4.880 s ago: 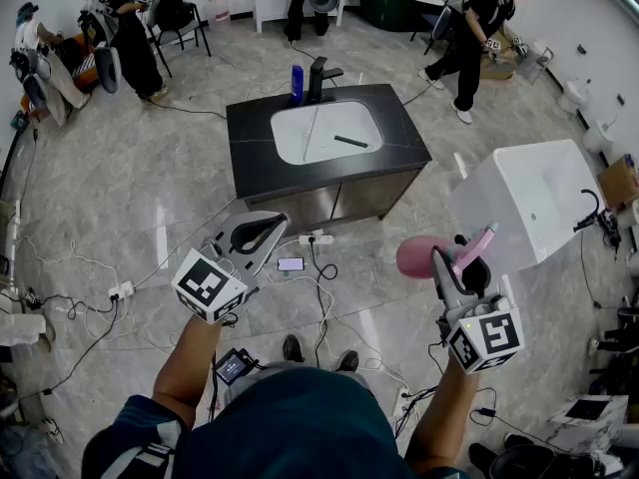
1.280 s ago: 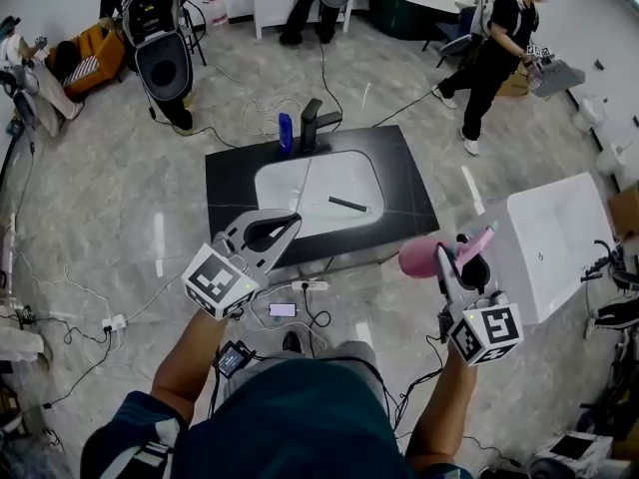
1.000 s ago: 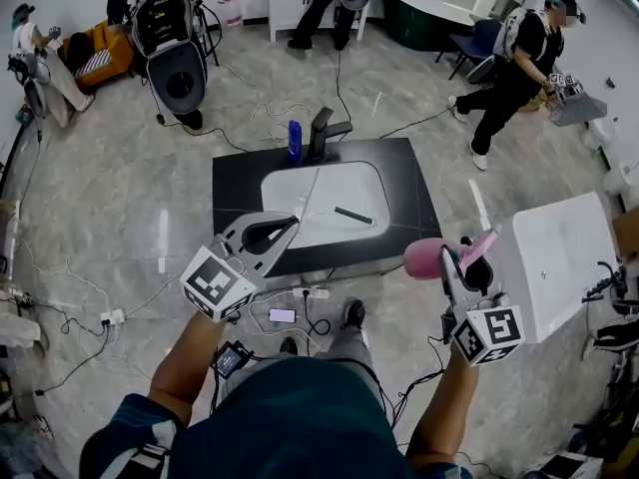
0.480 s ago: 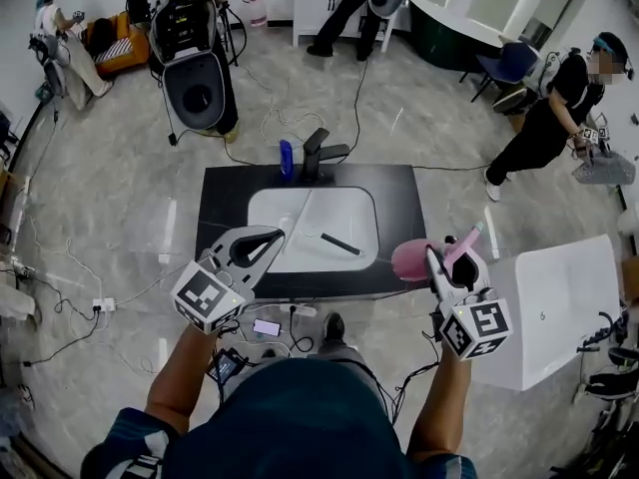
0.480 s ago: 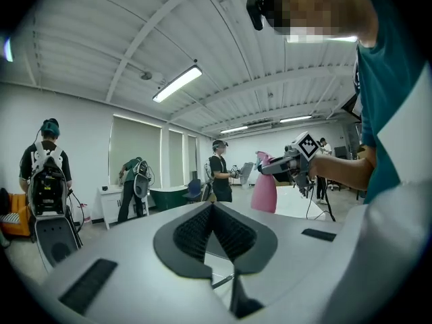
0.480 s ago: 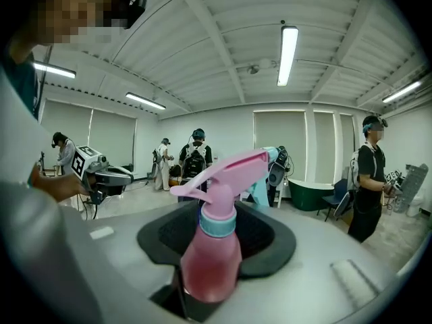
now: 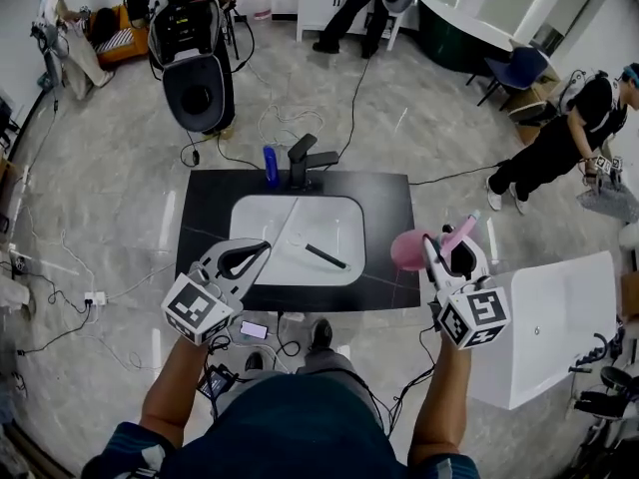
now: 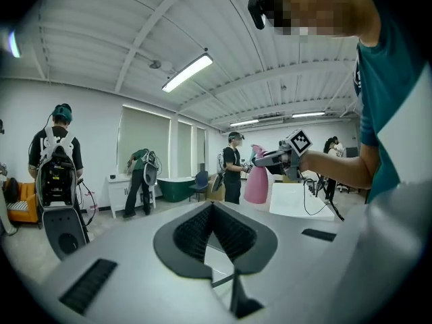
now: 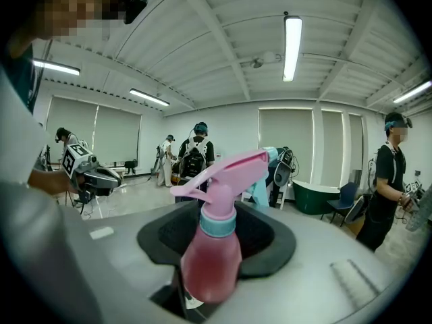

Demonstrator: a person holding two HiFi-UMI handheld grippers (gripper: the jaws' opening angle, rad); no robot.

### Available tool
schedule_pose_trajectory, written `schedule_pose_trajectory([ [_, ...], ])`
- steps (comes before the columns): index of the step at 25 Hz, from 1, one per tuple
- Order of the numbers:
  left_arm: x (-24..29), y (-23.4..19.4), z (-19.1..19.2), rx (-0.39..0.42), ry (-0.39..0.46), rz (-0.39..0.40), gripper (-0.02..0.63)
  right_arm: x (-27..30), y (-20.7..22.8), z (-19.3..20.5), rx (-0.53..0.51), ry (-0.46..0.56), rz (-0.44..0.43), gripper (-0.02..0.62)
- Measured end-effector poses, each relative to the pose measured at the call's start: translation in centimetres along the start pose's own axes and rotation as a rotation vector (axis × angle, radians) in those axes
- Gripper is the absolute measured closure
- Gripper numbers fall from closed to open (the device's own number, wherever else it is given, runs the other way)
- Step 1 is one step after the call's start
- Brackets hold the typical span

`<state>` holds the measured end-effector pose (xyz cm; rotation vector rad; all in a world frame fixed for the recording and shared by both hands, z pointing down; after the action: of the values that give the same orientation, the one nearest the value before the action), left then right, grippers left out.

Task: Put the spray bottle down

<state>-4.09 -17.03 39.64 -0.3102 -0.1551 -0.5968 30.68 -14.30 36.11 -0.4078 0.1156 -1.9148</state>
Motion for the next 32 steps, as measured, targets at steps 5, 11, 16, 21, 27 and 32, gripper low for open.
schedule_pose_trajectory([
  [5, 3.0, -1.9, 0.4, -0.016, -0.026, -0.037, 0.601, 4.1, 4.2, 1.9, 0.002, -0.003, -0.002, 0.417],
  [11, 5.4, -4.3, 2.0, -0.033, -0.061, -0.072, 0.603, 8.5, 7.8, 5.2, 0.008, -0.009, 0.008, 0.417],
  [16, 7.1, -6.3, 2.5, -0.053, -0.077, -0.088, 0.601, 12.7, 10.0, 6.9, 0.004, -0.017, 0.011, 0.417],
  [21, 8.7, -8.3, 3.6, -0.067, -0.091, -0.104, 0.603, 16.9, 11.8, 8.7, 0.007, -0.014, 0.017, 0.417],
  [27, 10.5, -9.6, 4.6, -0.090, -0.106, -0.117, 0.601, 21.0, 13.3, 11.9, 0.002, -0.026, 0.012, 0.417],
  [32, 11.8, -10.7, 6.3, -0.091, -0.128, -0.135, 0.601, 24.1, 14.6, 15.2, -0.012, -0.041, 0.014, 0.417],
])
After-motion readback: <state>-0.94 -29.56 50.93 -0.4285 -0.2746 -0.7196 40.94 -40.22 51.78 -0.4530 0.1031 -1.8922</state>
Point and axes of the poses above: the fingertips, and each gripper's own axes: x forward along the fingers, y to its right, z out of its underside, the point moved 6 cm from there along -x, backward along the fingers, and after that the axes turned 15 degrees about -x, right-handed, at the moved point
